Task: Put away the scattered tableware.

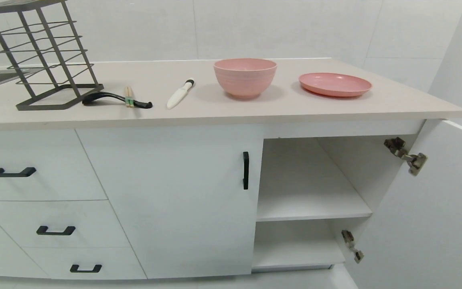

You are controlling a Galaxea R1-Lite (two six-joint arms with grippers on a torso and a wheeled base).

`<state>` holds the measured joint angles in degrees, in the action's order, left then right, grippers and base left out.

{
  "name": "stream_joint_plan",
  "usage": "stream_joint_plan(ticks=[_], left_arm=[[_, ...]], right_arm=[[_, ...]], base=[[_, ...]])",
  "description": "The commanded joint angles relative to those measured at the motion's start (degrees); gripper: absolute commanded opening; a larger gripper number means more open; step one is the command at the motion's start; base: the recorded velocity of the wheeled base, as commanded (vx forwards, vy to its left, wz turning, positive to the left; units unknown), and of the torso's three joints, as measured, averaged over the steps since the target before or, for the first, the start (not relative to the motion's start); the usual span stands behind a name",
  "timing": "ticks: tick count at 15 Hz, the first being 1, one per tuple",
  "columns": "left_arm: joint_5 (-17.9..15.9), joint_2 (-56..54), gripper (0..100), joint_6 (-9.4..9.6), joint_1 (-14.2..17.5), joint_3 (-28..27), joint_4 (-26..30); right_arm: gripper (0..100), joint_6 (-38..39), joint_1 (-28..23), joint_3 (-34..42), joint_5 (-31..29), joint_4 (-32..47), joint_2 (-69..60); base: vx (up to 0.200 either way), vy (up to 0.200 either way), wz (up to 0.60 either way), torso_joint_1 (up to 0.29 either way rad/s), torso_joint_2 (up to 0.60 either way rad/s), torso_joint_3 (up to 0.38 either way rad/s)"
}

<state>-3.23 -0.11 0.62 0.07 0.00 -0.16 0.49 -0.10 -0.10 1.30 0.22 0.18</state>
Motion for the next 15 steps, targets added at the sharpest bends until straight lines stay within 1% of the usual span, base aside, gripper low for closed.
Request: stream_joint_plan(ticks=[1, 5, 7, 10, 11, 15], left_arm=[[-0.11, 0.11, 100, -0.01, 0.01, 0.00, -0.02], [-0.46, 0.11, 100, -0.01, 0.01, 0.00, -0.02], [-0.46, 0.11, 100, -0.01, 0.01, 0.00, -0.02], [-0.46, 0.11, 100, -0.01, 0.01, 0.00, 0.07], [-0.46, 0.11, 100, -0.01, 0.01, 0.00, -0.02], [-0.46, 0.11, 100, -0.01, 0.01, 0.00, -0.02]], right_arm=[[100, -0.05, 0.01, 0.01, 0.01, 0.04, -0.01], [100, -0.05, 0.01, 0.01, -0.07, 0.13, -0.01], [100, -0.05, 0.01, 0.01, -0.07, 0.04, -0.01], [100, -0.05, 0.01, 0.01, -0.07, 0.04, -0.01], [100, -0.05, 0.01, 0.01, -0.07, 0.13, -0.01], [100, -0.05, 0.01, 0.01, -0.07, 0.13, -0.01]], base=[[0.000, 0.000, 0.00, 0.000, 0.00, 0.000], [0.000, 0.000, 0.00, 0.000, 0.00, 0.000], [0.000, 0.000, 0.00, 0.151, -0.15, -0.024], [0.000, 0.000, 0.00, 0.232, -0.08, -0.136], [0.000, 0.000, 0.00, 0.266, -0.33, -0.198], [0.000, 0.000, 0.00, 0.204, -0.63, -0.199]])
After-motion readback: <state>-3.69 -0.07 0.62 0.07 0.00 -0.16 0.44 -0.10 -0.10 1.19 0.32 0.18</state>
